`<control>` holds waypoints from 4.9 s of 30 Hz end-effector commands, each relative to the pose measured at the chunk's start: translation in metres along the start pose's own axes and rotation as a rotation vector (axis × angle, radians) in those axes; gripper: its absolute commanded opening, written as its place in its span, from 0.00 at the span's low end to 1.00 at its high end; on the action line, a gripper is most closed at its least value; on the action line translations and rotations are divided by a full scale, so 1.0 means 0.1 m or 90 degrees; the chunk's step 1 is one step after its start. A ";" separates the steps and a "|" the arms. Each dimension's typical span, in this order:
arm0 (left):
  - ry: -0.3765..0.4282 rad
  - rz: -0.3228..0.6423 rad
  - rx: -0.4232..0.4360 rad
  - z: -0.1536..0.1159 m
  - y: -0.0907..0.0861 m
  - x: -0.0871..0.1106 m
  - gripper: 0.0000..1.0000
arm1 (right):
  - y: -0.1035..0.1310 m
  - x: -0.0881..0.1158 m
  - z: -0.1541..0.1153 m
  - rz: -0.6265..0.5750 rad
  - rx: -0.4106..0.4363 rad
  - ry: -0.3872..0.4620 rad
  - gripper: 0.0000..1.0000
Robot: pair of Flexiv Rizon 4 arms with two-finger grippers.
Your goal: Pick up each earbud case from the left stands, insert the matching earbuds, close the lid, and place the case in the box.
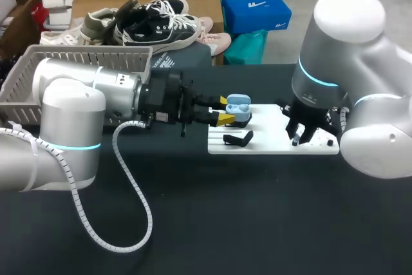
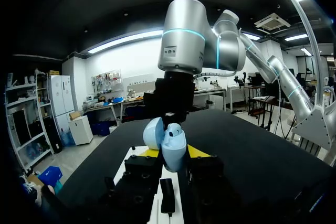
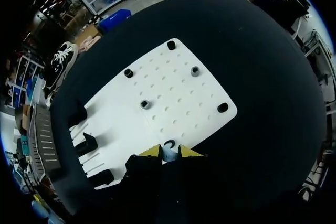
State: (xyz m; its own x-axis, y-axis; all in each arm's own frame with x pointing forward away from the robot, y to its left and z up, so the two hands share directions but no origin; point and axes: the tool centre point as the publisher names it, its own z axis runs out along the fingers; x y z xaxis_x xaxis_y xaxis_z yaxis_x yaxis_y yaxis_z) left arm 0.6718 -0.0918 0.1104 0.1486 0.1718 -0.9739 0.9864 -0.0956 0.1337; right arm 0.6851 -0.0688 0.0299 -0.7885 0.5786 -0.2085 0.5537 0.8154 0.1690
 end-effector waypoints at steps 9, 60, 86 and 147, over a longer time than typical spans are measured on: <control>-0.001 0.001 -0.002 0.00 -0.01 0.00 0.00 | -0.21 -0.04 -0.78 0.028 -0.072 0.008 0.00; -0.001 0.001 -0.002 0.00 -0.01 0.00 0.00 | 1.18 0.85 -1.65 -0.520 -0.043 0.067 0.00; -0.001 0.001 -0.002 0.00 -0.01 0.00 0.00 | 1.18 0.79 -1.46 -0.496 -0.075 0.031 0.00; -0.001 0.001 -0.002 0.00 -0.01 0.00 0.00 | 1.29 0.80 -1.32 -0.473 -0.069 0.029 0.90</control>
State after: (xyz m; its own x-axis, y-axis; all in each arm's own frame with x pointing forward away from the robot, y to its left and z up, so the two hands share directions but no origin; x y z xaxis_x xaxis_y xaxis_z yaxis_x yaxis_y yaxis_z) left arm 0.6717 -0.0916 0.1104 0.1487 0.1715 -0.9739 0.9864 -0.0956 0.1338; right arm 0.6611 0.0799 0.1588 -0.9563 -0.1305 -0.2618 -0.1613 0.9819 0.0997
